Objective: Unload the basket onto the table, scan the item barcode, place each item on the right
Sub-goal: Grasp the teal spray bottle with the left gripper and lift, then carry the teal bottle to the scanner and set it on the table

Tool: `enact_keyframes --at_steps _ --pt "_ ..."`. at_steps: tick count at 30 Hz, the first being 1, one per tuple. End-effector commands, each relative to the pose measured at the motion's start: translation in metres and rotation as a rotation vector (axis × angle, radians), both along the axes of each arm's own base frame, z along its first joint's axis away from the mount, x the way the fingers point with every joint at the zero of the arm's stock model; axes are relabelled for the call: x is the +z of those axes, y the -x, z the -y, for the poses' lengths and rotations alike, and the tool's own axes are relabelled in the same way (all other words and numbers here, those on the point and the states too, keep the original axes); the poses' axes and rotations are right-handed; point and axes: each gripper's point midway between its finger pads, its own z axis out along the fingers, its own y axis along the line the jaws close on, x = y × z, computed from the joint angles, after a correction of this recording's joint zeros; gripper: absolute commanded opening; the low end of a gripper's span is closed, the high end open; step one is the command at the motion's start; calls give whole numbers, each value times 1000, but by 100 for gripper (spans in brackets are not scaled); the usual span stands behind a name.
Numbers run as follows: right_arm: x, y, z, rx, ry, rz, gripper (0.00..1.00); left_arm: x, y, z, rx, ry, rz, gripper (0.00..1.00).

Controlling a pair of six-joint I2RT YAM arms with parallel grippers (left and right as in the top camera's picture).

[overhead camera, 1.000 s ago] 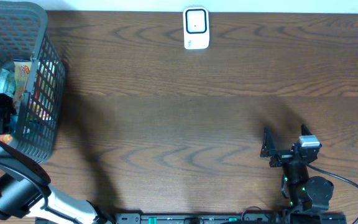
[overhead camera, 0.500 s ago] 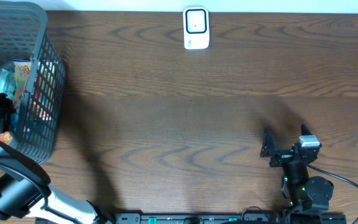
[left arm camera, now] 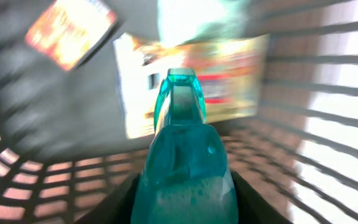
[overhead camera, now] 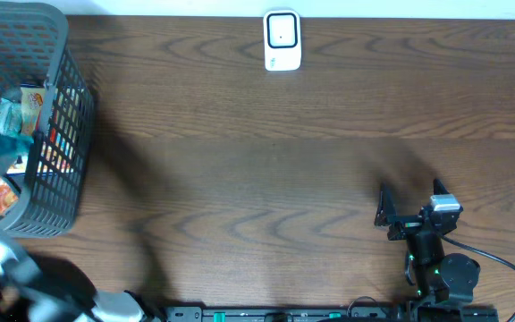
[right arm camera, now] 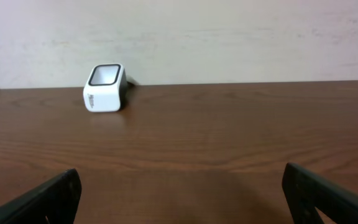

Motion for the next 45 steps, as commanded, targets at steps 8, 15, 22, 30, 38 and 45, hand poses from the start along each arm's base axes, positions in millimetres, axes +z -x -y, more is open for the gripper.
enact_keyframes --at_steps 8,15,22,30,38,45 --pt "-1 0 0 -2 -12 -2 99 205 46 93 -149 -373 547 40" --pt "-1 0 0 -2 -12 -2 99 214 49 197 -463 -265 640 40" --pt "-1 0 0 -2 -12 -2 99 145 44 267 -711 -98 421 40" --pt "-1 0 0 -2 -12 -2 99 55 16 327 -919 -36 105 40" --pt "-1 0 0 -3 -12 -2 99 -37 -6 394 -1123 -37 -201 40" --pt "-1 0 0 -2 -12 -2 99 -101 -7 443 -1250 -39 -355 40"
